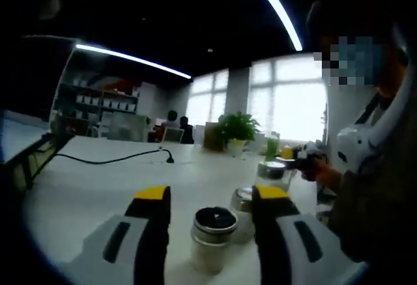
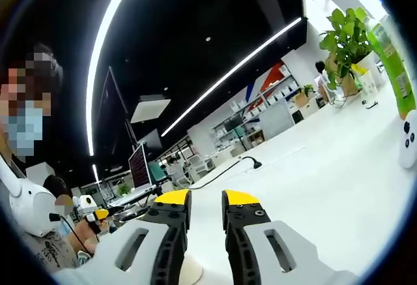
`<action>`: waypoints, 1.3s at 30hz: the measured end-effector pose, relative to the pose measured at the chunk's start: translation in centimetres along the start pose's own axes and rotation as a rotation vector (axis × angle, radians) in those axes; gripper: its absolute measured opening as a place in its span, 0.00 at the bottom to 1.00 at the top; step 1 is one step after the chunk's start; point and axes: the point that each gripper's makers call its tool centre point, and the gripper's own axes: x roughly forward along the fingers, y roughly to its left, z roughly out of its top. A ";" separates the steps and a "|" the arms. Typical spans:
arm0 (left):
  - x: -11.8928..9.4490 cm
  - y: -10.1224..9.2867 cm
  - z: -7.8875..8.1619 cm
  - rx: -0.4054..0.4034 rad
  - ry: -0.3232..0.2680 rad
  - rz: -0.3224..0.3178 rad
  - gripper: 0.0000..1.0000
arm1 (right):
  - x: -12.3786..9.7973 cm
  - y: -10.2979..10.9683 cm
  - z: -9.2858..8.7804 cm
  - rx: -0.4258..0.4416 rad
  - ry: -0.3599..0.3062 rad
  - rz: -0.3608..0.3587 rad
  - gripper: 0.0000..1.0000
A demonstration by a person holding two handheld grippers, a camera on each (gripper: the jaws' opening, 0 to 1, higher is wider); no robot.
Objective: Rotate the seasoning bottle until the label or dispensing opening points toward the visible target arrow and the bottle remains upright within the marked orientation range
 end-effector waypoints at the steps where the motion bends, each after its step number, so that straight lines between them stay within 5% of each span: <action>1: -0.1 0.0 0.3 -0.006 -0.012 0.007 0.53 | -0.1 0.1 0.2 -0.005 -0.002 0.004 0.18; 6: -0.7 0.5 1.9 -0.041 -0.063 0.049 0.53 | -0.3 1.0 0.9 -0.040 -0.015 0.028 0.18; 12: -0.9 0.9 1.1 -0.071 -0.043 0.084 0.53 | -0.8 2.0 1.7 -0.078 -0.034 0.050 0.19; 18: -1.3 0.7 1.1 -0.137 -0.099 0.103 0.53 | -1.2 1.8 1.3 -0.082 -0.032 0.049 0.20; 29: -2.0 1.6 0.7 -0.082 -0.070 0.179 0.50 | -1.7 2.6 1.3 -0.100 -0.044 0.089 0.23; 33: -2.0 1.6 2.1 -0.100 -0.148 0.170 0.50 | -1.6 3.0 1.4 -0.101 -0.051 0.112 0.25; 39: -1.5 1.5 2.5 -0.055 -0.139 0.180 0.50 | -1.3 3.9 1.4 -0.132 -0.046 0.151 0.26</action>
